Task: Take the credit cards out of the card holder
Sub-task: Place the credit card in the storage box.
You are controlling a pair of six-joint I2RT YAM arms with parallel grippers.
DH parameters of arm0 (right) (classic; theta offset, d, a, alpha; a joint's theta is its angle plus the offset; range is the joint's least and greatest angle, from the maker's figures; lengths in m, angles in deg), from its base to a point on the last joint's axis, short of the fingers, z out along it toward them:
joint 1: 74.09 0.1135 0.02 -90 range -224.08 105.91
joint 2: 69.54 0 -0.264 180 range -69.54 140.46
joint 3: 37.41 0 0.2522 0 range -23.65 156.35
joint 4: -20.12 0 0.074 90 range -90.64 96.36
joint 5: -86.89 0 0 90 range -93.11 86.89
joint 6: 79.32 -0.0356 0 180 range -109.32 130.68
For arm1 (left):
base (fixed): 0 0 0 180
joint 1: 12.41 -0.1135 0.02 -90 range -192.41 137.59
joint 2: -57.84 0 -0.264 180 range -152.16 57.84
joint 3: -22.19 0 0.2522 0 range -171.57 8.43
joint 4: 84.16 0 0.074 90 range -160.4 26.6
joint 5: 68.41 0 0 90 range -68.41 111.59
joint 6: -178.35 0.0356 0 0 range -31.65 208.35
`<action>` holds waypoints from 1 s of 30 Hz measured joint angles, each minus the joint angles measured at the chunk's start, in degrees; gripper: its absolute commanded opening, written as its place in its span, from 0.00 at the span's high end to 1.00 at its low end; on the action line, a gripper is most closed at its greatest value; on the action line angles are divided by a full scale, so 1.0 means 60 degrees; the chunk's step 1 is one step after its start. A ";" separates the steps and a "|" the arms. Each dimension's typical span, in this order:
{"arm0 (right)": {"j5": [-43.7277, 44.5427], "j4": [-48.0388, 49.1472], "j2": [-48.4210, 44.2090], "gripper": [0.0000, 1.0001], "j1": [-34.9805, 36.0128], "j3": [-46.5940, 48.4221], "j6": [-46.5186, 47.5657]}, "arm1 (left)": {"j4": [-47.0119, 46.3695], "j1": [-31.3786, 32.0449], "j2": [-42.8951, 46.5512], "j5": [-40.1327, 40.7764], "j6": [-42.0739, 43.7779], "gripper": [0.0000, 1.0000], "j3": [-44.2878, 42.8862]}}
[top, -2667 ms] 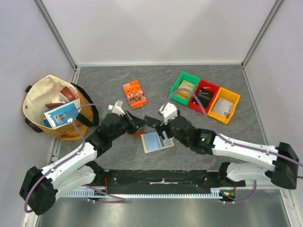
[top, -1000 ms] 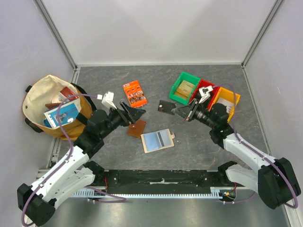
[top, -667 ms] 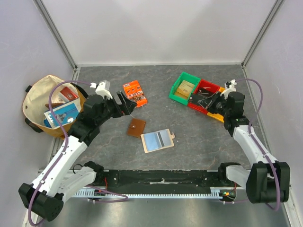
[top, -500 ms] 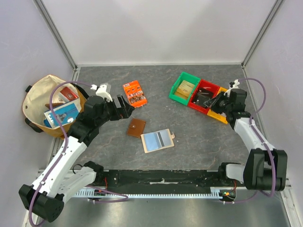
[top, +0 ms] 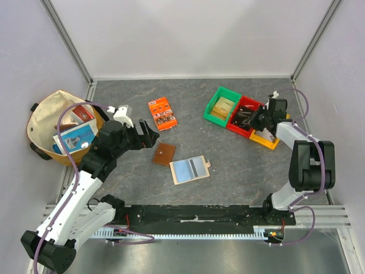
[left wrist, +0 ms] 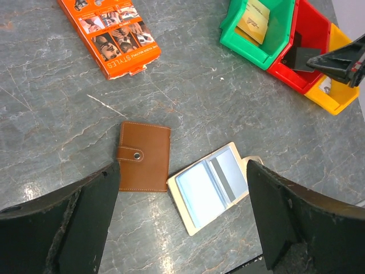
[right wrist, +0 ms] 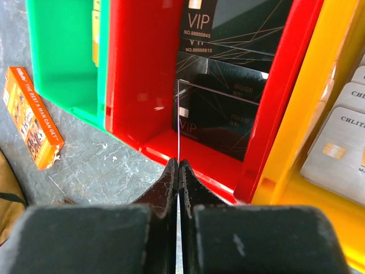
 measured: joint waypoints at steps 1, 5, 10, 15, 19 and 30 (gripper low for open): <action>-0.0025 0.0033 0.0149 1.00 0.0000 0.0033 -0.0022 | 0.0000 0.0000 0.0033 0.0004 0.0011 0.04 0.0007; -0.0080 0.0113 0.0619 0.90 0.0000 0.0182 -0.0106 | -0.0015 -0.0044 0.0113 -0.0004 0.0018 0.05 0.0029; 0.0131 0.0011 0.0703 0.51 0.0000 0.0317 -0.0080 | -0.0095 -0.0044 0.0182 -0.0131 0.0022 0.05 0.0171; 0.0550 -0.0353 0.0302 0.33 0.0047 0.0361 0.0117 | -0.0175 -0.0044 0.0160 -0.0379 0.0022 0.07 0.0240; 0.1126 -0.0889 -0.0590 0.24 0.0073 0.0357 0.0390 | -0.0255 -0.0044 0.0102 -0.0572 0.0022 0.08 0.0255; 0.2211 -0.1803 -0.3304 0.32 0.2153 -0.0025 0.1173 | -0.0750 0.0681 0.0036 -0.1024 -0.0685 0.13 0.0809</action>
